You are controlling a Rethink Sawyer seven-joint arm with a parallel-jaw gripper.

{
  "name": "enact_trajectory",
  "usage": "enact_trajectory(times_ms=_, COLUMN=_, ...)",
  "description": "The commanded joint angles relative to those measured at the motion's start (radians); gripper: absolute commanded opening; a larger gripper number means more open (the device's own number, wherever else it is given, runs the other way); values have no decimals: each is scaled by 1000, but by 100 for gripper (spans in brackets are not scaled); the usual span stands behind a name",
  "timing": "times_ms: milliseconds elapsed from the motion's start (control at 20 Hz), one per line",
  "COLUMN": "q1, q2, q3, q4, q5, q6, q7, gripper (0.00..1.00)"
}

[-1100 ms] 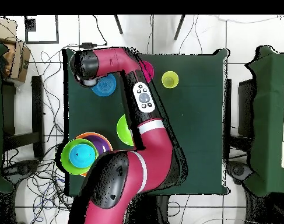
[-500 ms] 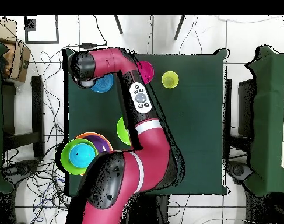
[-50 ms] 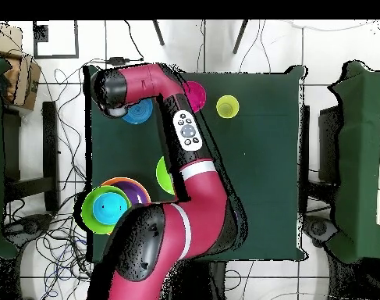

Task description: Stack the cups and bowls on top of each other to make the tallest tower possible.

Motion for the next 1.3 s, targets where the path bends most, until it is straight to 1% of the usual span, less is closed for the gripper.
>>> enact_trajectory(times_ms=50, q1=7, q2=-41, q3=-93, q4=92, q5=-54, q6=-17, q7=-106, gripper=0)
enact_trajectory(times_ms=450, q1=-15, q2=-166, q3=-110, q4=193, q5=7, q6=59, q7=-94, gripper=0)
enact_trajectory(times_ms=800, q1=-28, q2=-222, q3=-119, q4=249, q5=35, q6=84, q7=-87, gripper=0)
enact_trajectory(times_ms=1000, q1=-38, q2=-229, q3=-126, q4=270, q5=42, q6=64, q7=-97, gripper=0)
enact_trajectory(times_ms=1100, q1=-44, q2=-226, q3=-123, q4=271, q5=42, q6=56, q7=-119, gripper=0)
enact_trajectory(times_ms=1150, q1=-54, q2=-228, q3=-123, q4=293, q5=52, q6=21, q7=-90, gripper=0)
enact_trajectory(times_ms=1200, q1=-57, q2=-228, q3=-124, q4=299, q5=55, q6=16, q7=-86, gripper=0)
enact_trajectory(times_ms=1250, q1=-64, q2=-232, q3=-123, q4=309, q5=47, q6=-11, q7=-94, gripper=0)
enact_trajectory(times_ms=1300, q1=-68, q2=-226, q3=-122, q4=304, q5=44, q6=-13, q7=-104, gripper=0)
